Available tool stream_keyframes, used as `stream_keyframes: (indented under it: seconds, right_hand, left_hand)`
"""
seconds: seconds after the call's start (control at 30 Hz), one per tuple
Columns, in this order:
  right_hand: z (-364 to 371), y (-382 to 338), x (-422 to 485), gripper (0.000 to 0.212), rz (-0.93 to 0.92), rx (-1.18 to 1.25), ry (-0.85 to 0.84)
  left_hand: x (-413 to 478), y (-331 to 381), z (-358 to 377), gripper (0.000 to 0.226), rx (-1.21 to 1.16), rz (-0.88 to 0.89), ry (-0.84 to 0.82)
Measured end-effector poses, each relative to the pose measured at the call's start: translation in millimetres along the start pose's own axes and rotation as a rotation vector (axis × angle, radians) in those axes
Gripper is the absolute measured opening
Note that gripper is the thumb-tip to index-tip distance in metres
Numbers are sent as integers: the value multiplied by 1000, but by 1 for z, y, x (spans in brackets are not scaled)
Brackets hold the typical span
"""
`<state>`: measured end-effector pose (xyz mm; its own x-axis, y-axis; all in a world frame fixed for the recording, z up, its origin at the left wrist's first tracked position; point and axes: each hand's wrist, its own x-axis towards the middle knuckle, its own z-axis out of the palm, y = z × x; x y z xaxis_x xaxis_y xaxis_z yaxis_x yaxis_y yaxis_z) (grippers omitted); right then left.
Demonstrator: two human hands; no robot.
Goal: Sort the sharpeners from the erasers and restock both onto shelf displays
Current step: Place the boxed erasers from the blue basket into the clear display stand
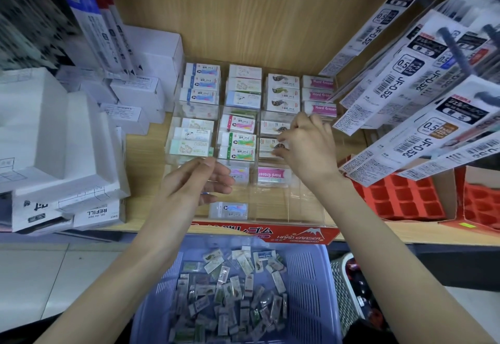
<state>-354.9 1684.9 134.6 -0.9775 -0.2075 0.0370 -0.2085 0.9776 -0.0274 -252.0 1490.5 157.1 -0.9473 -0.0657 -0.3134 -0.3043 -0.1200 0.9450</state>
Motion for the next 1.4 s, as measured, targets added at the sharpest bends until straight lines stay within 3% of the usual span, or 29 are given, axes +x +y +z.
stream_keyframes:
  seconds: [0.27,0.47,0.6,0.73,0.87,0.97,1.03,1.07,1.17,1.23,1.4]
  right_hand:
    - [-12,8,7,35,-99,-31,-96]
    - [-10,13,7,30,-48,91,198]
    - [12,4,6,25,18,45,252]
    - [4,4,-18,23,-39,282,349]
    - [-9,-18,-99,16,-278,598,412]
    - [36,-41,-170,16,-483,628,208]
    - [88,-50,-202,21,-494,599,-66]
    - [115,-55,-211,26,-411,591,-273]
    - [188,-62,-229,51,-38,659,-856]
    - [225,-65,-227,59,109,686,-948]
    - [292,-77,-223,65,463,706,-765]
  left_hand:
    - [-1,0,1,31,-19,2,-15]
    - [0,-3,2,31,-7,15,-16]
    - [-4,1,-1,29,27,16,-14]
    - [-14,-4,-18,27,80,26,38]
    - [-40,-28,-33,23,224,87,-44]
    - [-62,-74,-54,18,449,146,-153]
    - [-70,-108,-75,11,589,205,-91]
    - [-71,-126,-86,13,663,224,-33]
    - [-74,-178,-107,49,782,107,76]
    - [-81,-203,-103,67,741,-33,102]
    - [-84,-222,-97,66,706,-43,167]
